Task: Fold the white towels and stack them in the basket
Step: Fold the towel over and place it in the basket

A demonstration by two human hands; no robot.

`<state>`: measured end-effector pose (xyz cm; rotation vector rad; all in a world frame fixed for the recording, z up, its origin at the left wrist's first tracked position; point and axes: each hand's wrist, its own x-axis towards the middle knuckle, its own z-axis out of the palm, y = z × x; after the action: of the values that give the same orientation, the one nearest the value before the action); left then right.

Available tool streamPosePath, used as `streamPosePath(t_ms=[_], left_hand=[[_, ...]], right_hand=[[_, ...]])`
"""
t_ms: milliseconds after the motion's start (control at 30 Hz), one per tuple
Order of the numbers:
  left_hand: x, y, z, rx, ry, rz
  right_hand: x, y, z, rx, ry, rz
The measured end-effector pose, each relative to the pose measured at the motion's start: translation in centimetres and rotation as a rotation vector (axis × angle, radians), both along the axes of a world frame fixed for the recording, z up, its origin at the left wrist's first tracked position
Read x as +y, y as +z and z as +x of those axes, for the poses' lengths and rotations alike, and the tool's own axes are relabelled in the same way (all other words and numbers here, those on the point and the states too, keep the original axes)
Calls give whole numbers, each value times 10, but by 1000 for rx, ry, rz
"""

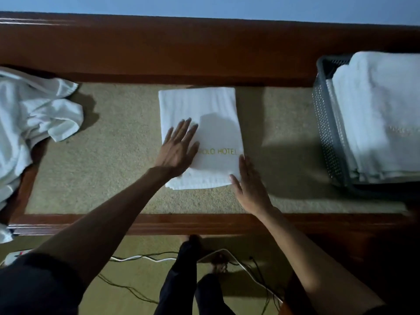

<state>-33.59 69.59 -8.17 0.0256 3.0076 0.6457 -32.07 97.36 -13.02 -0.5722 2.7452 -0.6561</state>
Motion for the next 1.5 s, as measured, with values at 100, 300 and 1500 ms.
streamPosePath(t_ms=[100,300,1500], left_hand=[[39,-18,-36,-49,-79,-48],[71,-39,-10,-13,-127,-177],[-47,86,-114,-714,465,1377]], right_hand=[[7,-3,2,54,-13,-97],[16,16,-9,-166,-165,-255],[-57,142,-172,-723,-688,-944]])
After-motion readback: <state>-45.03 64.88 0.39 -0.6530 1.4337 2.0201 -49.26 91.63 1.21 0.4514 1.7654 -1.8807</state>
